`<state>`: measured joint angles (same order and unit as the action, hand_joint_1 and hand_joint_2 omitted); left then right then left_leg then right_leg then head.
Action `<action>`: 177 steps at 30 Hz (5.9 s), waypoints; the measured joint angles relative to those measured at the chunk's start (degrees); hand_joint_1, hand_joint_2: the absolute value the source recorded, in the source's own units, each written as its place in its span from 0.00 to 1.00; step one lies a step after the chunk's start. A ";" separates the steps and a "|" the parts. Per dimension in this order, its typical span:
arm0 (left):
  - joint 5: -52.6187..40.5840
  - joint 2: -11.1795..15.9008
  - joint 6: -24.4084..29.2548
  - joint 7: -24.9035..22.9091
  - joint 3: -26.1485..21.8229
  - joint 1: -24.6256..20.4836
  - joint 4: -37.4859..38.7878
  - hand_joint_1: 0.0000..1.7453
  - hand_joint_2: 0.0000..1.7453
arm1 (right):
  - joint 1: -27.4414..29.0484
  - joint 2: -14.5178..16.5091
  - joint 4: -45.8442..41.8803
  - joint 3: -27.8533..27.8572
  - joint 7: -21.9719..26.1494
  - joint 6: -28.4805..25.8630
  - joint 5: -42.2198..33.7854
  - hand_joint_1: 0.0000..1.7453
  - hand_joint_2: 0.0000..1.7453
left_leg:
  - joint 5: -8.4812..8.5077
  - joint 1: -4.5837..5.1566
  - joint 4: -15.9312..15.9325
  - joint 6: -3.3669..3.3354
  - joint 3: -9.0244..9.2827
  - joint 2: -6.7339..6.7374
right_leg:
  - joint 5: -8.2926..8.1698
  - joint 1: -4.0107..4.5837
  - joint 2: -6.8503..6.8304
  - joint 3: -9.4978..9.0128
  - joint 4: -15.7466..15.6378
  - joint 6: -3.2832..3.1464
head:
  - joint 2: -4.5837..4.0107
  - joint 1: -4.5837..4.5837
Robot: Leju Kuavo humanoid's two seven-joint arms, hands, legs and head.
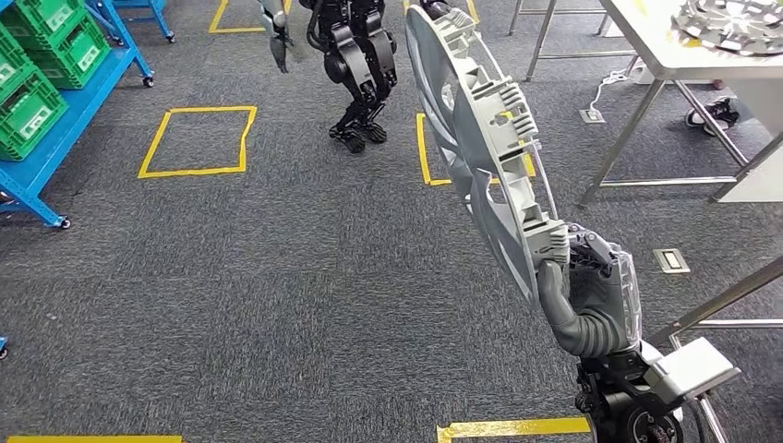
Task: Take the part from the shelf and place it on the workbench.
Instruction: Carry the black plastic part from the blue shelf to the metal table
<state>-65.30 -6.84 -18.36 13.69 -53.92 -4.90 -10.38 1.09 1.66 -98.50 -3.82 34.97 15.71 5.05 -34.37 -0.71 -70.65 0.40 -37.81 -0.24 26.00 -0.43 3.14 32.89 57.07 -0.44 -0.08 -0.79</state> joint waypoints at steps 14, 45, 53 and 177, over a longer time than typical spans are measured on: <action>0.06 0.33 0.00 -0.03 -0.15 0.10 -0.02 0.00 1.00 | -0.11 0.32 0.98 -0.14 0.39 -0.68 0.46 1.00 1.00 | 5.00 0.15 13.15 -2.65 6.44 2.64 | 6.59 -0.22 -2.54 9.17 17.20 2.82 | 0.01 -0.36; -0.81 0.21 -0.19 -0.38 -0.26 0.14 -0.02 0.00 1.00 | 2.45 1.13 0.87 1.27 1.03 -1.52 0.34 1.00 1.00 | 5.37 0.09 13.27 -2.60 6.31 2.81 | 6.37 -0.16 -2.64 9.12 16.99 3.05 | 0.01 -0.28; -0.76 0.18 -0.14 -0.38 -0.26 -0.03 -0.02 0.00 1.00 | 2.16 1.20 0.88 1.43 1.13 -1.55 0.44 1.00 1.00 | 4.17 0.33 12.94 -0.63 7.15 5.96 | 0.19 0.51 -5.00 0.60 0.73 1.02 | 0.01 -0.01; -0.39 -0.34 0.70 0.04 -2.51 0.07 0.00 0.00 1.00 | -3.27 -2.06 6.30 5.26 -1.96 -7.71 6.96 1.00 1.00 | 5.41 0.22 13.30 -0.81 6.08 -0.31 | -0.75 0.03 -1.94 1.01 0.29 1.43 | 0.01 -0.07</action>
<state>-65.70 -7.19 -17.67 13.73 -56.43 -4.83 -10.38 -2.19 -0.40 -92.20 1.44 33.01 8.00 12.01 -28.96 -0.49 -57.35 -0.41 -31.73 -0.55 25.25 -0.40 1.20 33.90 57.35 0.99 -0.07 -0.85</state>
